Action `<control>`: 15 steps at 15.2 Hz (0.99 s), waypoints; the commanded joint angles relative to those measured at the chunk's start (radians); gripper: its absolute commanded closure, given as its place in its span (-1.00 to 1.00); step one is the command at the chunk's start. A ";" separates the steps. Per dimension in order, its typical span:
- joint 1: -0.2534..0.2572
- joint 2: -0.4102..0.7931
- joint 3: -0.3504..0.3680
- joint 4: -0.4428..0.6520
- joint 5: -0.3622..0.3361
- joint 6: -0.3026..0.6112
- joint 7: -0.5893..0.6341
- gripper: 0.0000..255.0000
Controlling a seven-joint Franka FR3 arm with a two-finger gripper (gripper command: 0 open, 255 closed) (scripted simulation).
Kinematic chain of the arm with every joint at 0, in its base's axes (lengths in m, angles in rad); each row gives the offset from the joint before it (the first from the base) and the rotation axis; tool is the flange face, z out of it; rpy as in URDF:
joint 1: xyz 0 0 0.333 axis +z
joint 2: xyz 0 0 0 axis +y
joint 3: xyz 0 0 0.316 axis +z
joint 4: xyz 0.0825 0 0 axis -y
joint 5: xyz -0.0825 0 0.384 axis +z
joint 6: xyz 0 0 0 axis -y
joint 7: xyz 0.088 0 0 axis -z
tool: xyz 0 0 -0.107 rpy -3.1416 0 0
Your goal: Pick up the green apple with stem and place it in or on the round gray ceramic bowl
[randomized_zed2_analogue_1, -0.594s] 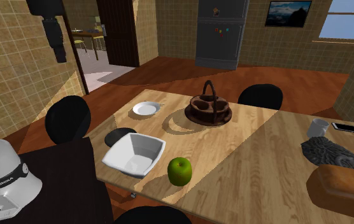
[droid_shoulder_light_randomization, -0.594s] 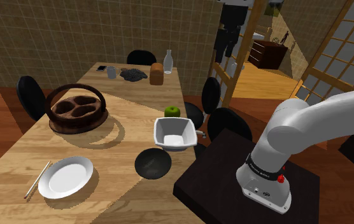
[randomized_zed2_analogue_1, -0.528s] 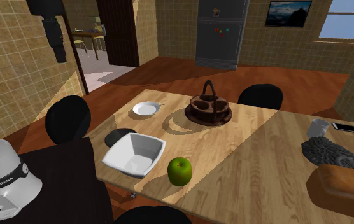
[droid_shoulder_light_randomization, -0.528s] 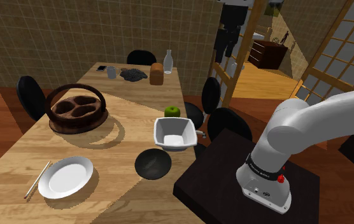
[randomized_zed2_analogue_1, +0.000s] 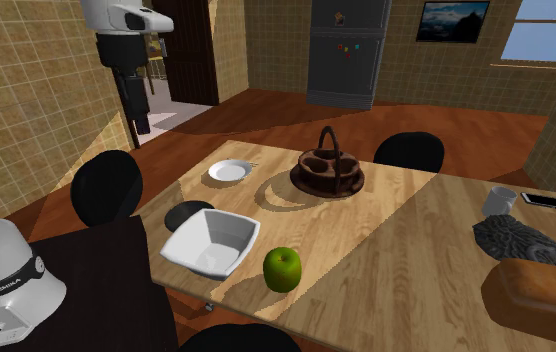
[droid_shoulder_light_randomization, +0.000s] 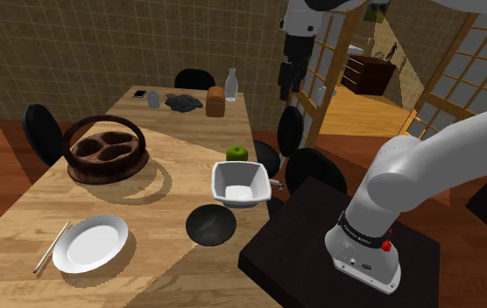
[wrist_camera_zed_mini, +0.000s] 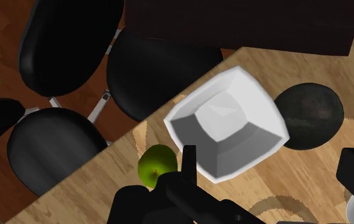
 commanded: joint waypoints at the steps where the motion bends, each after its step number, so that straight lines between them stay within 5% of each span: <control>1: 0.000 0.055 -0.020 -0.012 -0.009 0.061 -0.030 -1.00; 15: 0.002 0.543 -0.138 0.087 0.003 0.405 -0.250 -1.00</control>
